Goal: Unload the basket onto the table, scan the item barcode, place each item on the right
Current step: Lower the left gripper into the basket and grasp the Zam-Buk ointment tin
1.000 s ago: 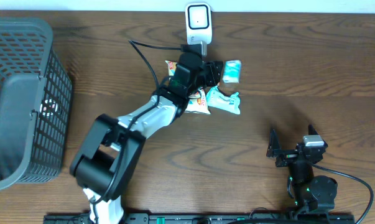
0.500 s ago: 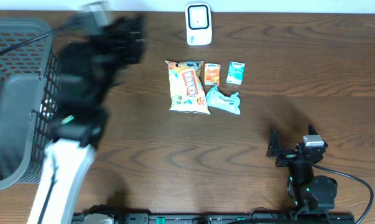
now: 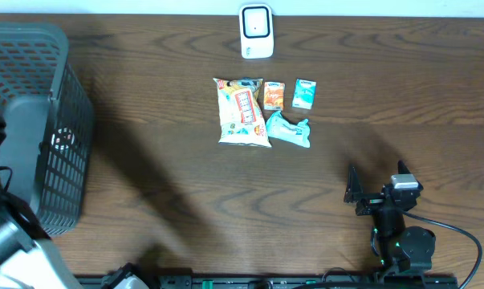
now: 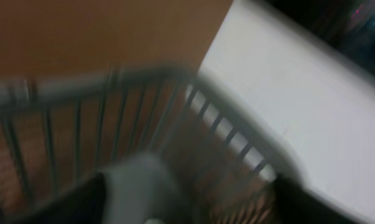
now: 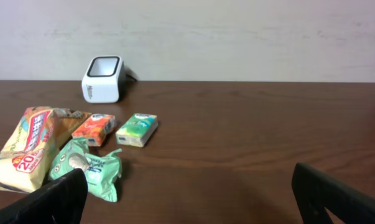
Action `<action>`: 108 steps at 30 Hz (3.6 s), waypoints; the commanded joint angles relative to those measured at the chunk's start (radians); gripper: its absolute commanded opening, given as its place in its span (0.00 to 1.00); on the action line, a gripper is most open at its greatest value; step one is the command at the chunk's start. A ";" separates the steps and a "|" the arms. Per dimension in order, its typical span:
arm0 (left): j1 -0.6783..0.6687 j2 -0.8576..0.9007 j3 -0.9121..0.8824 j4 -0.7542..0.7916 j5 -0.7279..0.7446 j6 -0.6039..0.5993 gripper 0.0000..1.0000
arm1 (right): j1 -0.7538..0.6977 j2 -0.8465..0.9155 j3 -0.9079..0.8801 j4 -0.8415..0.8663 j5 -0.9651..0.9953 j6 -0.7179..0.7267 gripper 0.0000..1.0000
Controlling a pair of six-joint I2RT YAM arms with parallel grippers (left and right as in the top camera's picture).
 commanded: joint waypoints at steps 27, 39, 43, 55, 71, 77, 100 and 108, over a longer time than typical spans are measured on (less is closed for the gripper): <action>-0.111 0.720 0.375 -0.405 -0.047 -0.222 0.98 | 0.006 -0.005 -0.001 -0.003 0.000 0.014 0.99; -0.202 0.921 0.375 -0.386 -0.230 -0.021 0.98 | 0.006 -0.005 -0.001 -0.003 0.000 0.014 0.99; -0.199 0.969 0.375 -0.391 -0.229 0.127 0.98 | 0.006 -0.005 -0.001 -0.003 0.000 0.014 0.99; -0.195 1.028 0.373 -0.463 -0.122 0.422 0.98 | 0.006 -0.005 -0.001 -0.003 0.000 0.014 0.99; -0.195 1.036 0.335 -0.450 -0.122 0.443 0.84 | 0.006 -0.005 -0.001 -0.003 0.000 0.014 0.99; -0.195 1.036 0.334 -0.451 -0.097 0.443 0.84 | 0.006 -0.005 -0.001 -0.004 0.000 0.014 0.99; -0.103 1.107 0.389 -0.494 -0.097 0.366 0.52 | 0.006 -0.005 -0.001 -0.003 0.000 0.014 0.99; -0.094 0.997 0.404 -0.505 -0.097 0.323 0.52 | 0.006 -0.005 -0.001 -0.003 0.000 0.014 0.99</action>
